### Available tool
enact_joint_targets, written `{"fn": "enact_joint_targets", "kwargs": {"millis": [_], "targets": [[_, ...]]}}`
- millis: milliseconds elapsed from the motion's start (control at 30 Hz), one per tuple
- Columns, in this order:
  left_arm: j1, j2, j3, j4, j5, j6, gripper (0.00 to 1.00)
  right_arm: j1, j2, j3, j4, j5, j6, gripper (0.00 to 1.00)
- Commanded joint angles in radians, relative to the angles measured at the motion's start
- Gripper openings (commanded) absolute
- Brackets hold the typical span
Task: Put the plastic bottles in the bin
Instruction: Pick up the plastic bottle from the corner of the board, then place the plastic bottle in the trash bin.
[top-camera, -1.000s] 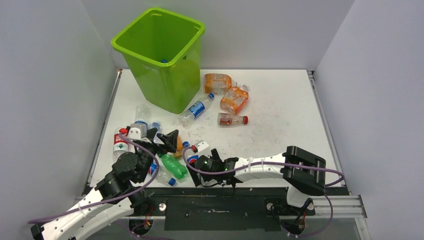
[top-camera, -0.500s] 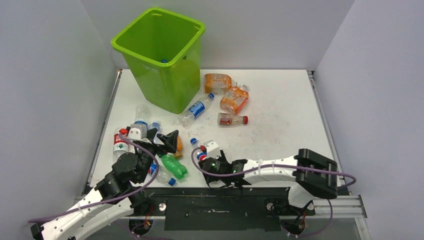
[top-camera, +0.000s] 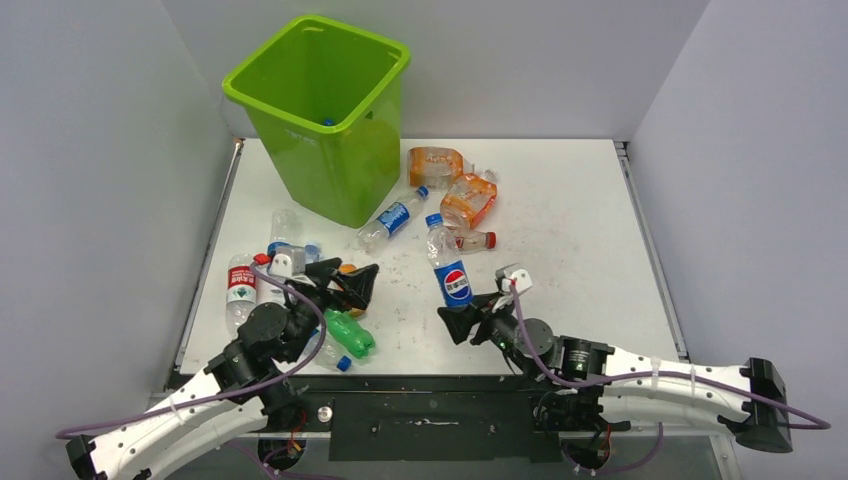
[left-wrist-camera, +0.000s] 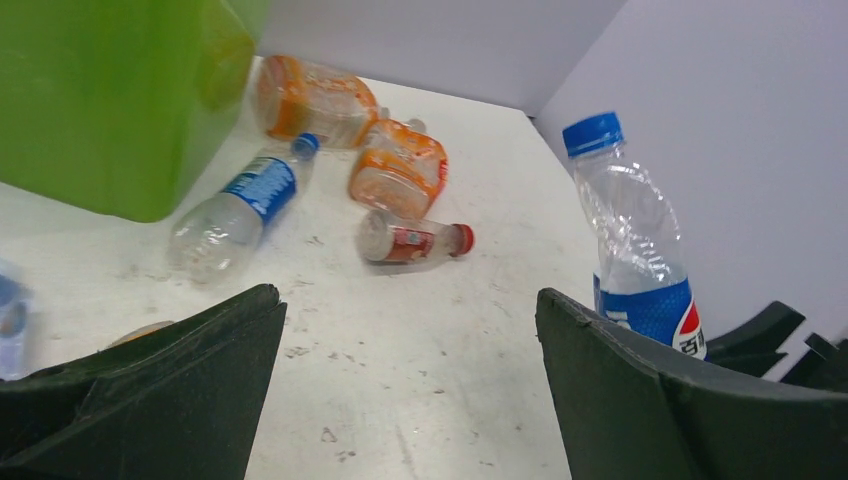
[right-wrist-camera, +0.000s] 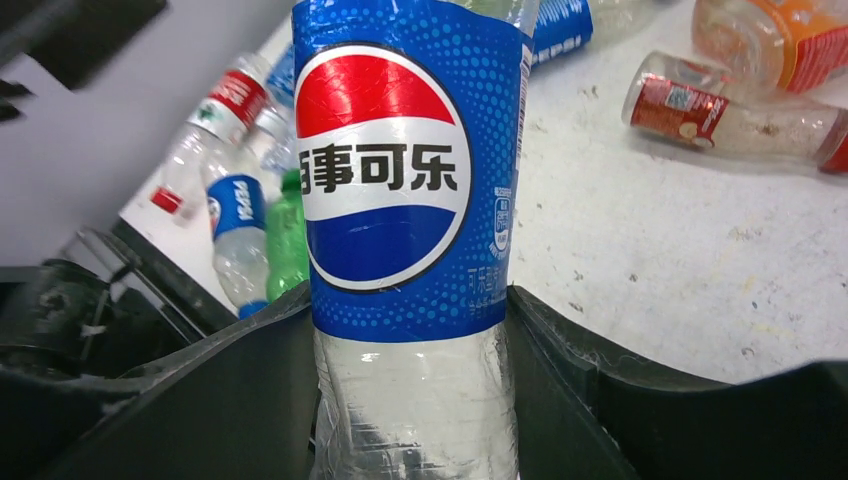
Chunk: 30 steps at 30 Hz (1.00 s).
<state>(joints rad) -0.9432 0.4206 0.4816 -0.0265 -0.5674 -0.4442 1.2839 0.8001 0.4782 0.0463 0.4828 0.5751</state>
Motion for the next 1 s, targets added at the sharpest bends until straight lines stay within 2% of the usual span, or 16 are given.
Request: {"fn": "enact_joint_targets", "kwargs": {"millis": [0,167,267,567,733,967], "targets": [[-0.002,0.061,-0.045,0.283,0.219,-0.105,0.96,0.006,-0.103,-0.078,0.262,-0.009,-0.102,0.48],[-0.002,0.171,-0.094,0.576,0.368,-0.172,0.96,0.008,-0.118,-0.107,0.377,-0.079,-0.144,0.46],[-0.003,0.231,-0.099,0.683,0.413,-0.192,0.96,0.008,-0.121,-0.130,0.451,-0.119,-0.159,0.46],[-0.003,0.373,-0.051,0.767,0.533,-0.199,0.96,0.007,-0.067,-0.173,0.593,-0.179,-0.181,0.46],[-0.003,0.434,-0.043,0.788,0.613,-0.213,0.96,0.008,-0.026,-0.163,0.622,-0.183,-0.199,0.46],[-0.004,0.483,-0.033,0.794,0.650,-0.220,0.97,0.008,0.039,-0.140,0.626,-0.193,-0.213,0.46]]}}
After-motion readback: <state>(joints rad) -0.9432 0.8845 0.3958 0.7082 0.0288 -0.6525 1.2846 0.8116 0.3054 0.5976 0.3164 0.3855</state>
